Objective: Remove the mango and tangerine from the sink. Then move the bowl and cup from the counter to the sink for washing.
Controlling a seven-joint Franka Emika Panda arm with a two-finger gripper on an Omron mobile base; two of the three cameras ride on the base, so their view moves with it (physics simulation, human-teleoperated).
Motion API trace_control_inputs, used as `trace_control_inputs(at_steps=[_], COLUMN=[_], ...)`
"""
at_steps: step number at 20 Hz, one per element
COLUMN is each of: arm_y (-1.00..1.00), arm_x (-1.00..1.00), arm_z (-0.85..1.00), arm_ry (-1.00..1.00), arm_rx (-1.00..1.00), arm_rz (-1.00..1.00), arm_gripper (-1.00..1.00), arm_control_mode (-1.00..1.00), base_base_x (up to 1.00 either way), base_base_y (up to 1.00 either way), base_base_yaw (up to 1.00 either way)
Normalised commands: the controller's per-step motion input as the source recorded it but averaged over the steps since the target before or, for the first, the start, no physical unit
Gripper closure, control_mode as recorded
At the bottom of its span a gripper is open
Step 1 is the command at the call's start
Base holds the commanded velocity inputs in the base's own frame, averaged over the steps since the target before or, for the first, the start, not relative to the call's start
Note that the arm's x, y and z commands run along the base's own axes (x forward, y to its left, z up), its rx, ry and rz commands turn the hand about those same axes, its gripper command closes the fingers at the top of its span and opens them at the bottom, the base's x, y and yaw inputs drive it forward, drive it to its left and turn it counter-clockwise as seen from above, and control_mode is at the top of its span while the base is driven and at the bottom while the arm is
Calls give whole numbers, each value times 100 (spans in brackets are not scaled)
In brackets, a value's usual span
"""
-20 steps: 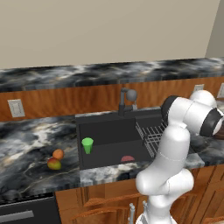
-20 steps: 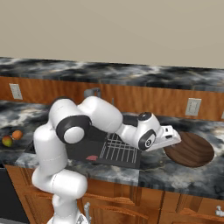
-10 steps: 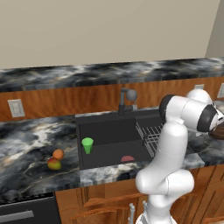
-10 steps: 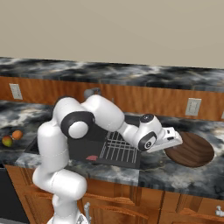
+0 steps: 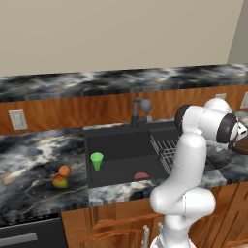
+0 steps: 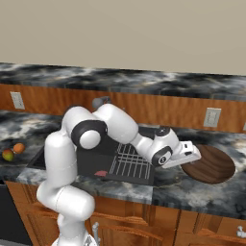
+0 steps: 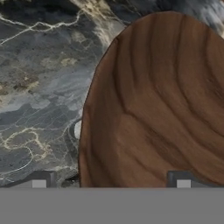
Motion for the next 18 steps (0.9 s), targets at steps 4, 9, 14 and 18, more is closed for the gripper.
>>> trace_control_inputs(at_steps=[4,9,14,18], arm_y=[-6,-8,-8,-7], arm_x=[1,0,0,0], arm_z=[-4,-2,-2,-1], arm_ry=[0,0,0,0], arm_rx=[0,0,0,0], arm_rz=[0,0,0,0], arm_gripper=[100,100,100,100], arm_control_mode=[-100,-100,-100,-100], base_base_x=[0,0,0,0], base_base_y=[0,0,0,0], base_base_yaw=[0,0,0,0])
